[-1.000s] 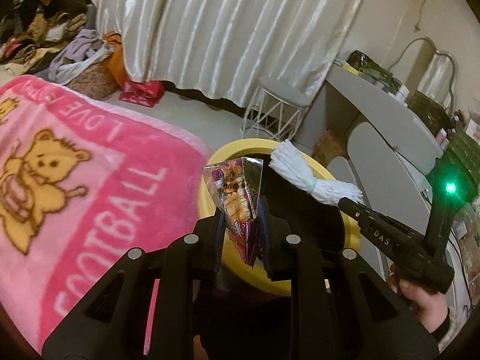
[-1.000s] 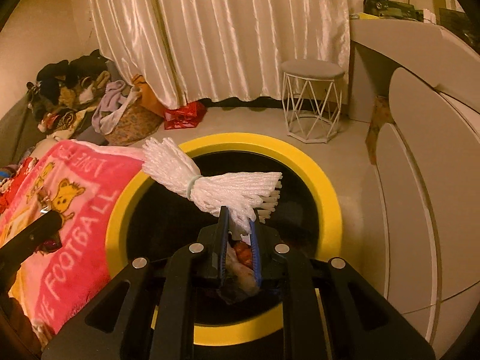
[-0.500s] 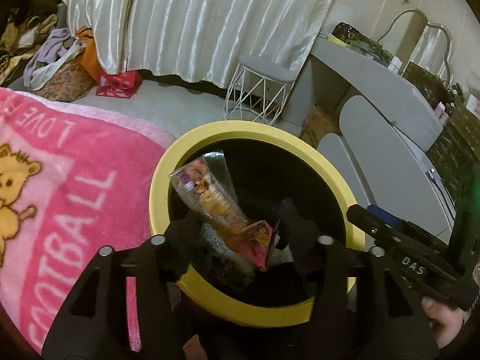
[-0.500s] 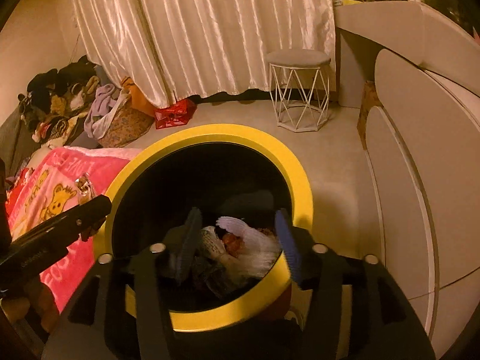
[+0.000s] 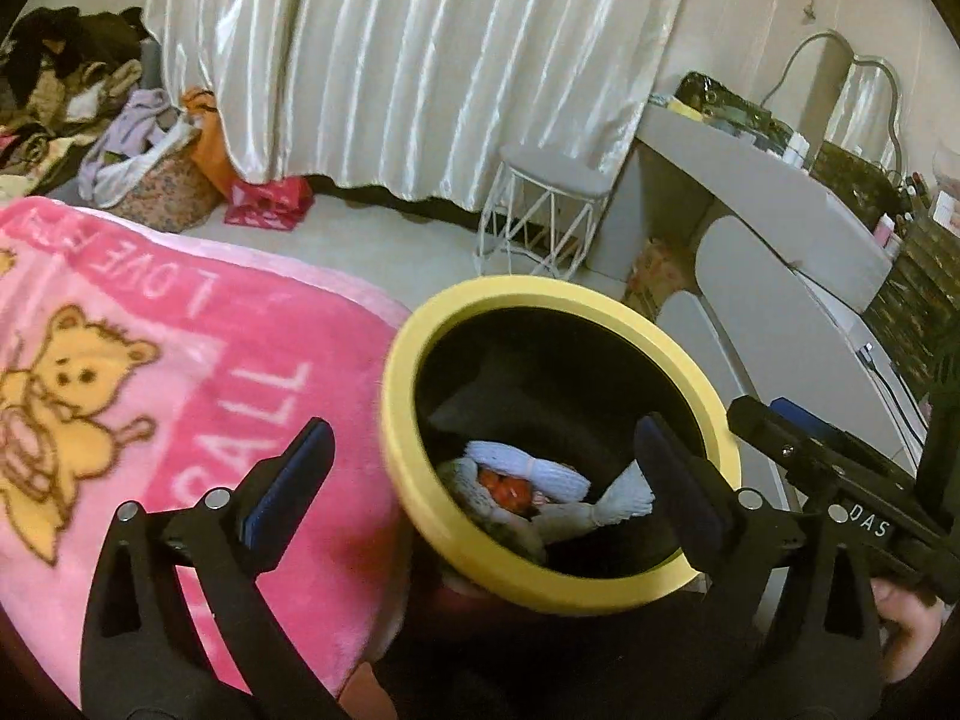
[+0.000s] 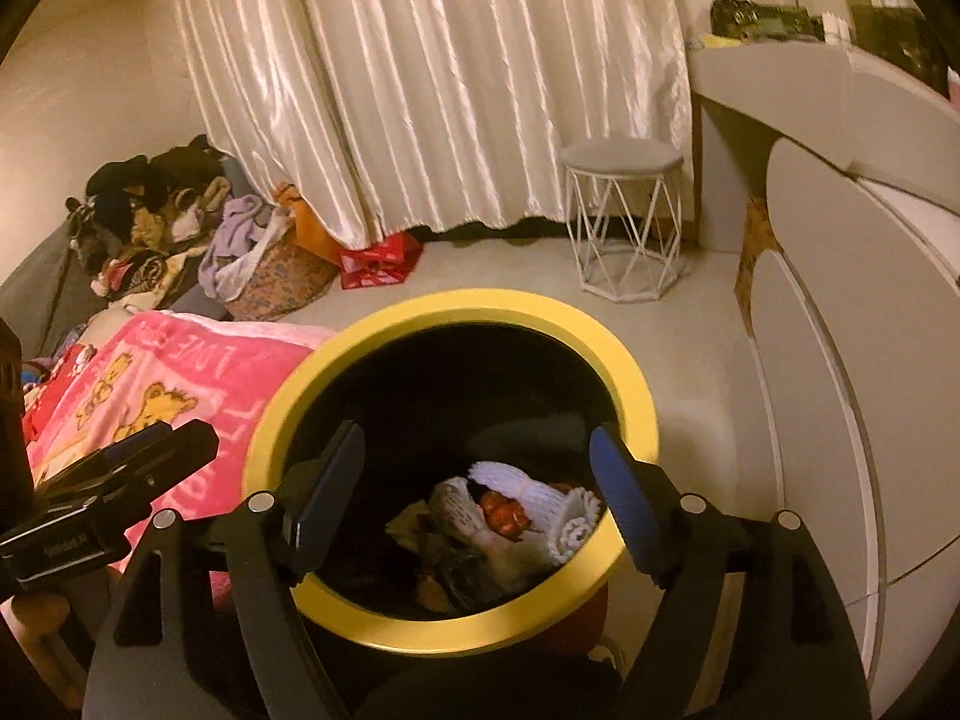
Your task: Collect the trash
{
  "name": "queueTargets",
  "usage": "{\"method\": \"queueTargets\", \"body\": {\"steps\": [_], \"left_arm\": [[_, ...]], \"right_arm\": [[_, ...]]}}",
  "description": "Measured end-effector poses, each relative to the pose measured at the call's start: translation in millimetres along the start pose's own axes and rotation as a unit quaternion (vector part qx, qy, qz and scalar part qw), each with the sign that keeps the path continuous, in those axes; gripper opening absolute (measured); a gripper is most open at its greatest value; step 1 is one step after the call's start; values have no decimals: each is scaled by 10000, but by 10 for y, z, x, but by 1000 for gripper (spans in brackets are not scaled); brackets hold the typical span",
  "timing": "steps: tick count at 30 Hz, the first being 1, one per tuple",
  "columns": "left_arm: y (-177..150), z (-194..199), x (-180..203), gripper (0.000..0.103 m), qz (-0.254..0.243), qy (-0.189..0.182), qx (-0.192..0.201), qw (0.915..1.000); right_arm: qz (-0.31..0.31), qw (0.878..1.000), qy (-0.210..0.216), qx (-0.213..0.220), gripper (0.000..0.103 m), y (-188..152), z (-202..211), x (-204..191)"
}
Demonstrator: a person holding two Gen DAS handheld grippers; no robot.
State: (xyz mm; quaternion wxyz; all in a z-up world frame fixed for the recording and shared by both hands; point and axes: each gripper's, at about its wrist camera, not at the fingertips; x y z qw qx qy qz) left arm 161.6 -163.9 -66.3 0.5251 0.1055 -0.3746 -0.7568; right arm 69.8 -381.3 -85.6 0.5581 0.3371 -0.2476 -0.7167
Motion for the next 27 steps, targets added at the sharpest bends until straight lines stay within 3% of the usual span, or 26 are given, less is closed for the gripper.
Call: {"method": "queueTargets", "body": {"steps": [3,8,11,17,27], "left_arm": [[-34,153,-65,92,49,146,156,9998],[-167,445,-217,92,215,433,450,9978],[-254,587,-284,92,292,619,584,9959],[-427,889,-377,92,326,965,907,9907],[-657,1318,-488,92,487,1230,1295,9827]], "right_arm": [[8,9997,49,243,86,-29,94,-80],[123,9980,161,591,87,-83,230,-216],[156,9961,178,846,97,-128,319,-309],[349,9899,44,1370,97,-284,526,-571],[767,9800,118,1831,97,-546,750,-868]]}}
Point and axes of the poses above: each gripper's, at about its wrist camera, not at the fingertips, and z roughly against the way its jaws point, x to its right, y to its top, and after that the axes turned 6 degrees about -x, right-handed
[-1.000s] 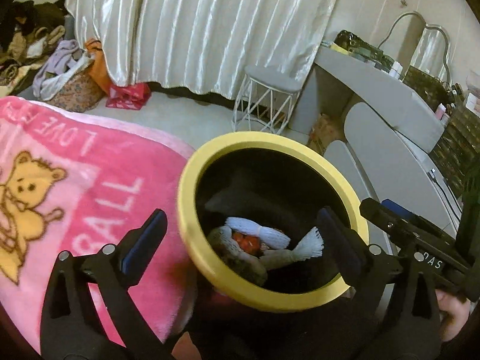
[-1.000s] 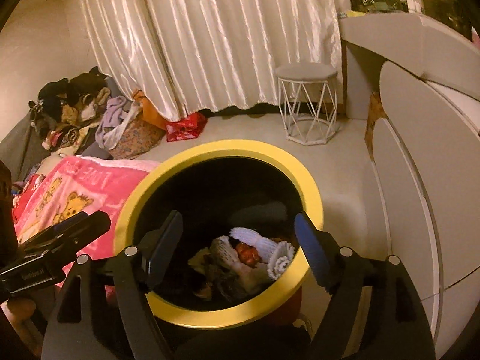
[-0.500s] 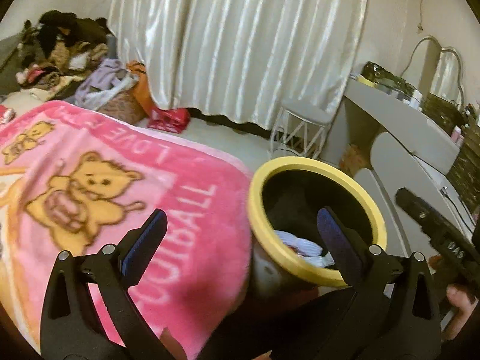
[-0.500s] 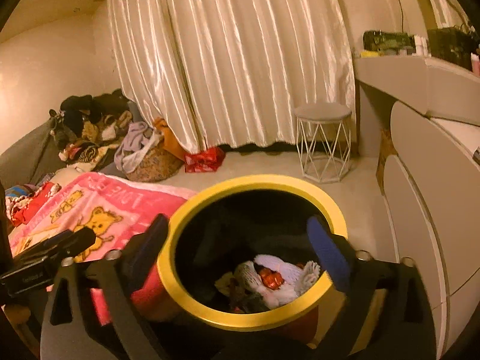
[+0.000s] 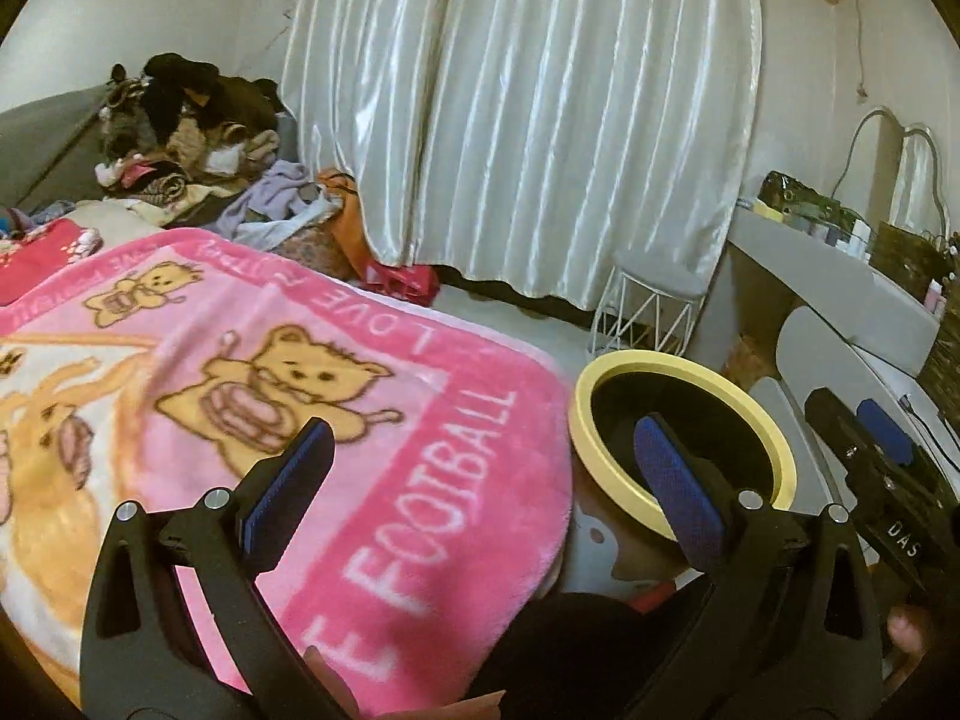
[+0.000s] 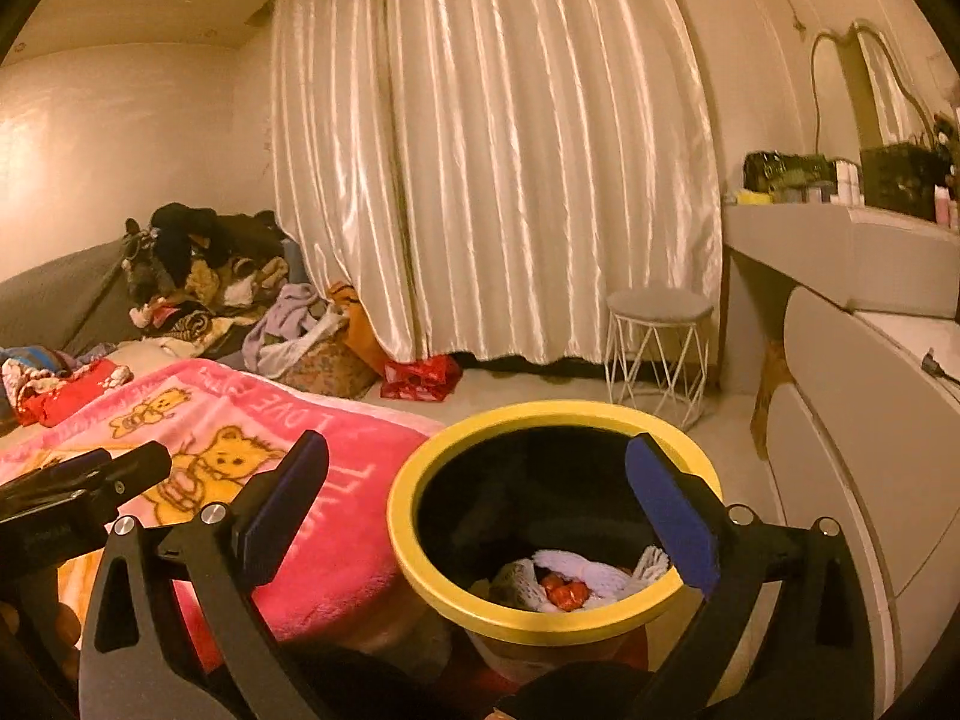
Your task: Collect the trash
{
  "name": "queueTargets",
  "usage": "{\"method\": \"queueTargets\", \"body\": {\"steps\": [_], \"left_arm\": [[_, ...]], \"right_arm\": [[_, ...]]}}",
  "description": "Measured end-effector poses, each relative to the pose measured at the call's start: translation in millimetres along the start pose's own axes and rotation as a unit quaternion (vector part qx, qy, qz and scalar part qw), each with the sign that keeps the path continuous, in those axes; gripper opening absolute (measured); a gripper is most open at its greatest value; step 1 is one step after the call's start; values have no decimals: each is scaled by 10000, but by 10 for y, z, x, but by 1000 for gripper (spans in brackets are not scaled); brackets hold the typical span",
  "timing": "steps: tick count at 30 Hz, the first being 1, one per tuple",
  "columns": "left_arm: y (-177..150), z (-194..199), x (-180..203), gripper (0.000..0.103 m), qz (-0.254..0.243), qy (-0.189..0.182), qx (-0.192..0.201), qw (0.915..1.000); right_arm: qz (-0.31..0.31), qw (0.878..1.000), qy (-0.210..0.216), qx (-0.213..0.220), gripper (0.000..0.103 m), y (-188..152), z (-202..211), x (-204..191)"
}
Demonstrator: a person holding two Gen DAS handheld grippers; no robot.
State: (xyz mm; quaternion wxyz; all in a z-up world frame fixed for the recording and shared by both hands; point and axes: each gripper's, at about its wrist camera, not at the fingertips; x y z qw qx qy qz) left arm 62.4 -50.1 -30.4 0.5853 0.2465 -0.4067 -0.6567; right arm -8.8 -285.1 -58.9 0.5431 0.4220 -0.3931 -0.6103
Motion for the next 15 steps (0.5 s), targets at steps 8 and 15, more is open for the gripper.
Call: {"method": "queueTargets", "body": {"steps": [8,15], "left_arm": [[-44,101,-78,92,-24,99,57,9999],[-45,101,-83,92,-21,97,65,9999]], "right_arm": [[132,9999,-18,74,97,-2,30,-47],[121,9999,-33,77,97,6,29,-23]]}}
Point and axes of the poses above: each gripper's, at about its wrist camera, not at the fingertips, and z roughly against the way its jaws point, x to its right, y to its top, and after that the axes turned 6 degrees about -x, right-handed
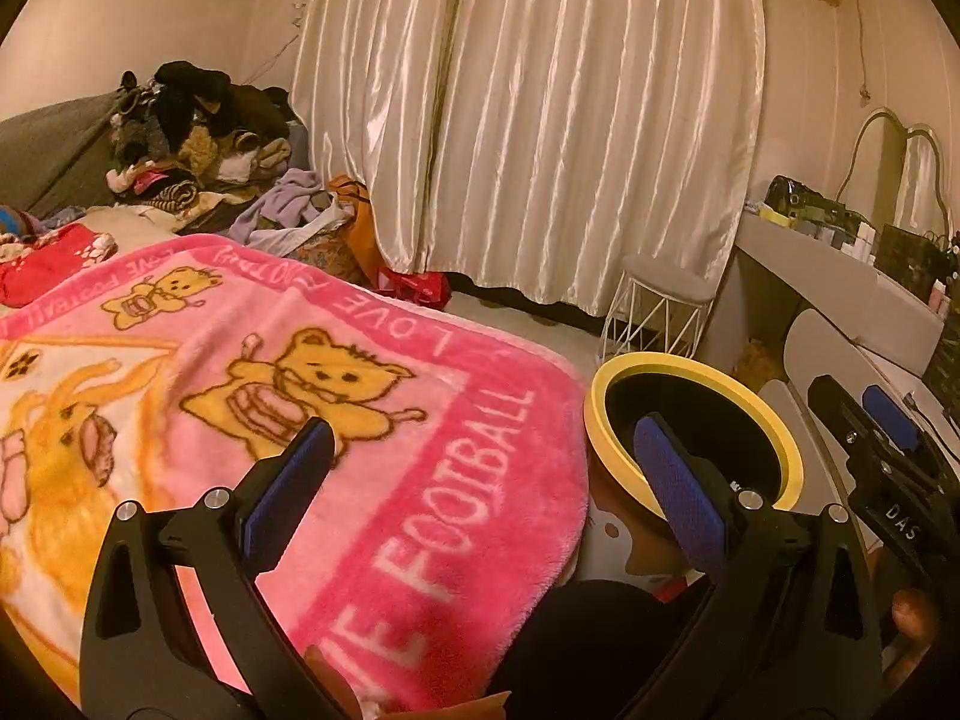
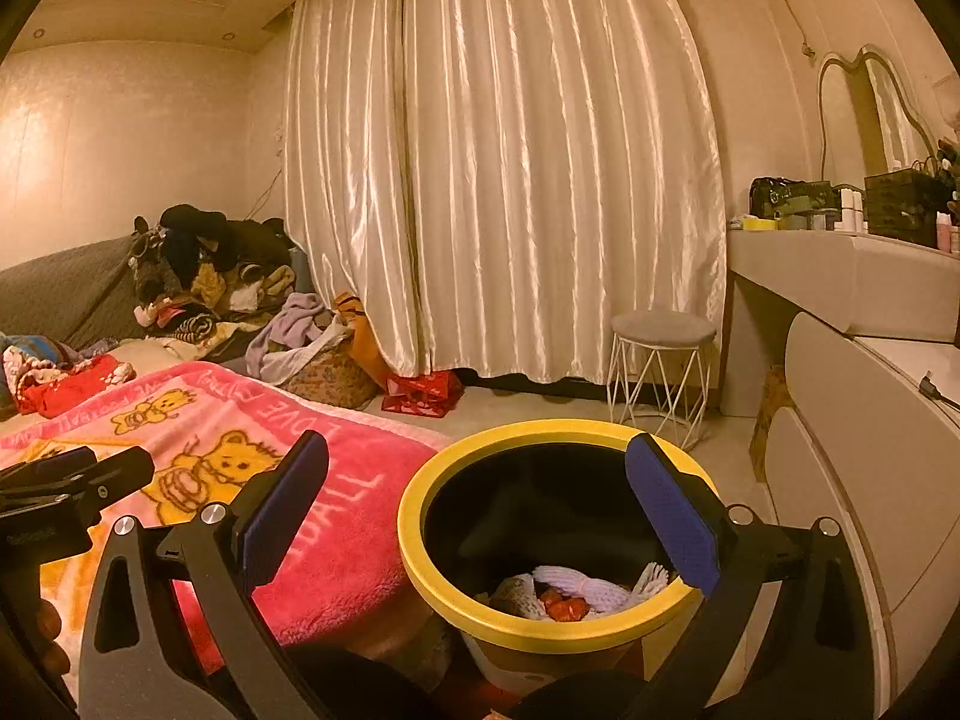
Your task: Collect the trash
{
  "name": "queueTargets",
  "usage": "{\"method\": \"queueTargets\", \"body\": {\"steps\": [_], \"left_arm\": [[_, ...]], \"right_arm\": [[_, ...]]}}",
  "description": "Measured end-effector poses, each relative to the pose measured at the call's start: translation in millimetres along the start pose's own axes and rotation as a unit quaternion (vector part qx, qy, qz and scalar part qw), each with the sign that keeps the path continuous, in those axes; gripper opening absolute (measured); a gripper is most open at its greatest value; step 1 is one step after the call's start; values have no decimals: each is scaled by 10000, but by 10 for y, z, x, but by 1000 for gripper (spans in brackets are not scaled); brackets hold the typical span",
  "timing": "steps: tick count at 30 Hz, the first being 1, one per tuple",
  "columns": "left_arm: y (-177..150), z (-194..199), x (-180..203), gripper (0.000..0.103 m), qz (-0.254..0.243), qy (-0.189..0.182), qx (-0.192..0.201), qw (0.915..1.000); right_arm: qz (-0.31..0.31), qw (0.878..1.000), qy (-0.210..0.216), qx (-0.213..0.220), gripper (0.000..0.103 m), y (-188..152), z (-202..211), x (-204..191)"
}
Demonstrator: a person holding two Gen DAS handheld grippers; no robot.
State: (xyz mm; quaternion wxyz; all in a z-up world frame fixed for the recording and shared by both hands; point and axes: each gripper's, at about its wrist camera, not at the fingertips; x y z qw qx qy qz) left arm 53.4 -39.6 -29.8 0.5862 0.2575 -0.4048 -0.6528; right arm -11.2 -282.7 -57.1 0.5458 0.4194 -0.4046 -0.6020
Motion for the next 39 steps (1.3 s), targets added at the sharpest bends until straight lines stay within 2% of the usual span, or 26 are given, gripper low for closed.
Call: {"method": "queueTargets", "body": {"steps": [39], "left_arm": [[-4,32,-18,92,3,-5,35,10000]], "right_arm": [[-51,10000,-45,11,97,3,34,39]]}}
Point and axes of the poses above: each gripper's, at about its wrist camera, not at the fingertips, and z roughly against the way its jaws point, x to its right, y to its top, and after that the axes turned 6 degrees about -x, right-handed
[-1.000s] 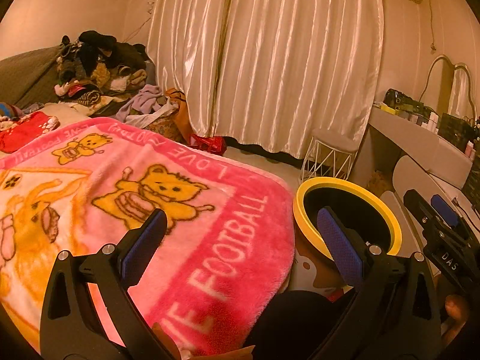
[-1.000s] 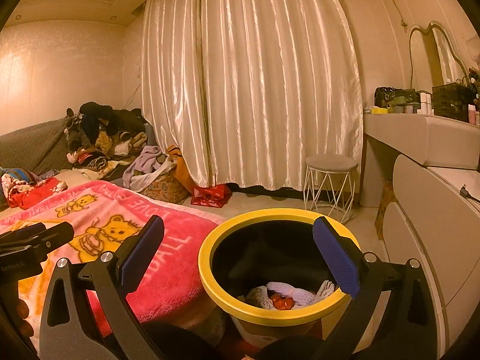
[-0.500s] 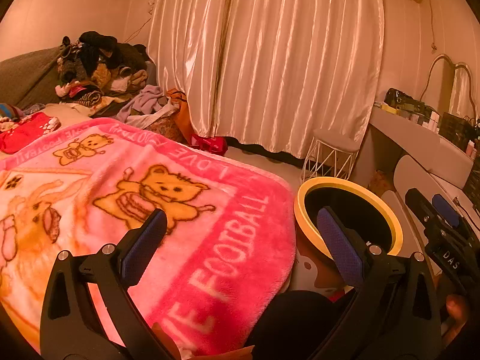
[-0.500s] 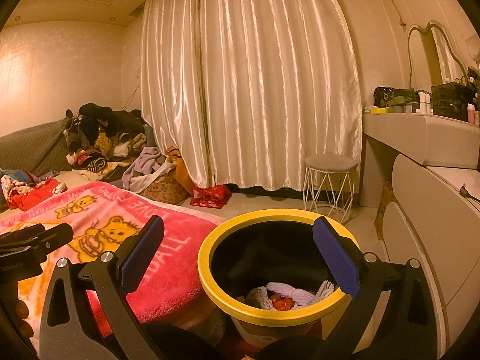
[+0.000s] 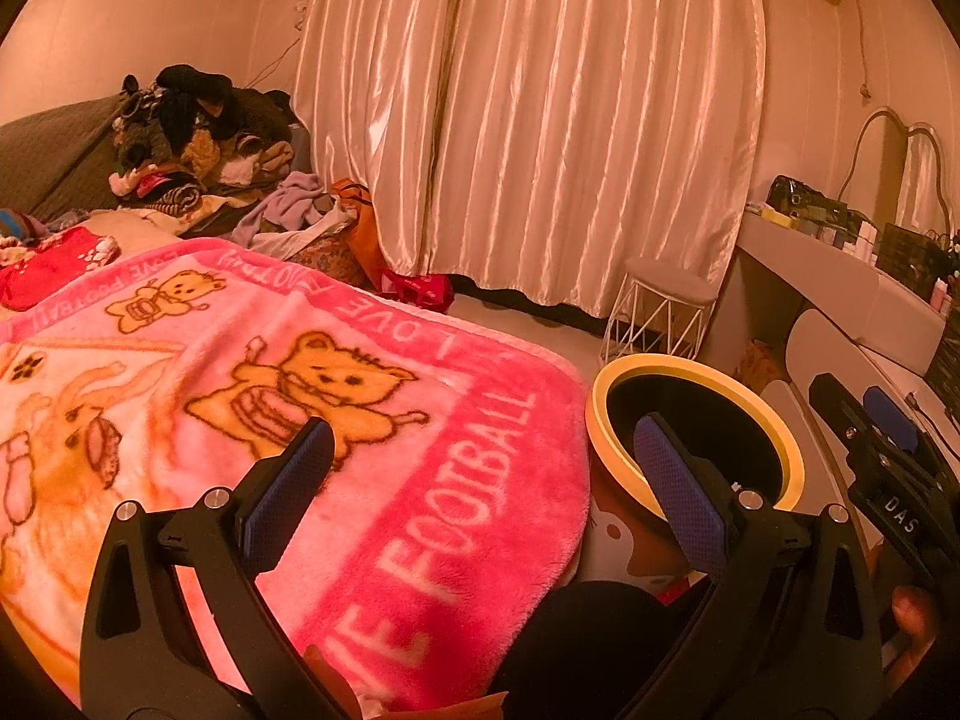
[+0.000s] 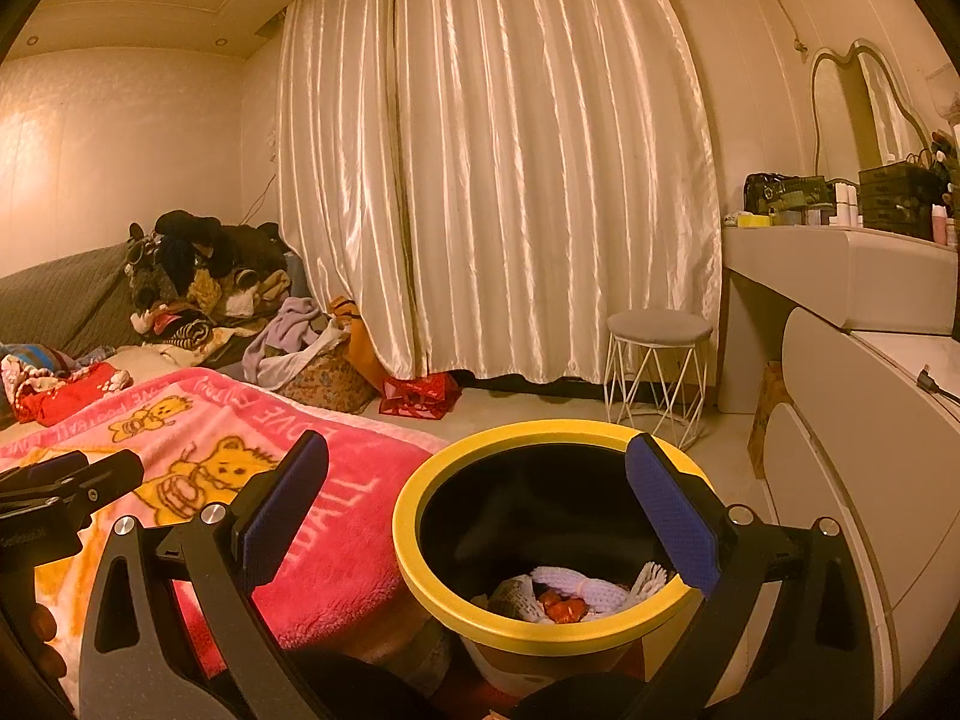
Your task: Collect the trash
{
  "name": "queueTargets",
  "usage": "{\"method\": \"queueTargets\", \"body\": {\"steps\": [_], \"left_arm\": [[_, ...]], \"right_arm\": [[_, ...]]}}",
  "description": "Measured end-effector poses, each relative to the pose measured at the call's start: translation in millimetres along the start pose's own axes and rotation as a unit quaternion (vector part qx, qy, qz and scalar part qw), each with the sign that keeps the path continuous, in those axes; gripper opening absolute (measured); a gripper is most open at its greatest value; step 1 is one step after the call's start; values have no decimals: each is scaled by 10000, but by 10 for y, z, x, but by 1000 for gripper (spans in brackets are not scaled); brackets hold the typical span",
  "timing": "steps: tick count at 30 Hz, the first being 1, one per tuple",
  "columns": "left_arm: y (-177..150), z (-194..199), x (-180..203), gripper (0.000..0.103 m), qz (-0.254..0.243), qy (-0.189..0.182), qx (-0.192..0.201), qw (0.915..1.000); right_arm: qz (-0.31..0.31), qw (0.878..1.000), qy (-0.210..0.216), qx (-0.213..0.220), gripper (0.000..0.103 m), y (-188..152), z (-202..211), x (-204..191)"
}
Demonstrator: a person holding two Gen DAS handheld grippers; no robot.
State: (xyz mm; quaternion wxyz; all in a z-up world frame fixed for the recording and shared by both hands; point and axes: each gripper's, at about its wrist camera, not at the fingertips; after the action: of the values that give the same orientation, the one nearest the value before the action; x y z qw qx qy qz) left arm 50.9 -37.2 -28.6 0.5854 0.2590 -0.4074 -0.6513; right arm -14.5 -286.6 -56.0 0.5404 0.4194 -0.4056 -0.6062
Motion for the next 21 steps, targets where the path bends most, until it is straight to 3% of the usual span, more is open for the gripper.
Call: {"method": "queueTargets", "body": {"steps": [8,12,15,17,19,21], "left_arm": [[20,-2,-10,92,53,-39,-68,10000],[72,55,-160,92,382,121,2,9992],[130,157,-451,92,776,292,51,9965],[139,289,-814,92,1135,666,75,9913],[81,426,-1319,92,1563,1225,-23,9801],[-27,547,-1866,92,1917,2017,-161,9604]], "right_arm": [[-5,10000,1,9,97,-2,1,8],[21,9999,-17,143,97,80,-3,-60],[253,9986,414,191,97,267,-79,-355],[489,9947,873,216,97,394,-151,-692],[809,9851,1517,42,97,497,-263,-1162],[1209,9614,2434,-433,97,520,-453,-1845]]}}
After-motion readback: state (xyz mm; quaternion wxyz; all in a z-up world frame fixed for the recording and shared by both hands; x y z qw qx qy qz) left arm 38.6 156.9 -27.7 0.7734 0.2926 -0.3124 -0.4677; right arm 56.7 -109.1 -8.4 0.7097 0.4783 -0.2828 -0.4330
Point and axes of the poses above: each gripper's, at about its wrist camera, not at the fingertips, and z roughly against the way its jaws point, x to its right, y to its top, and after that the axes turned 6 degrees about -x, right-handed
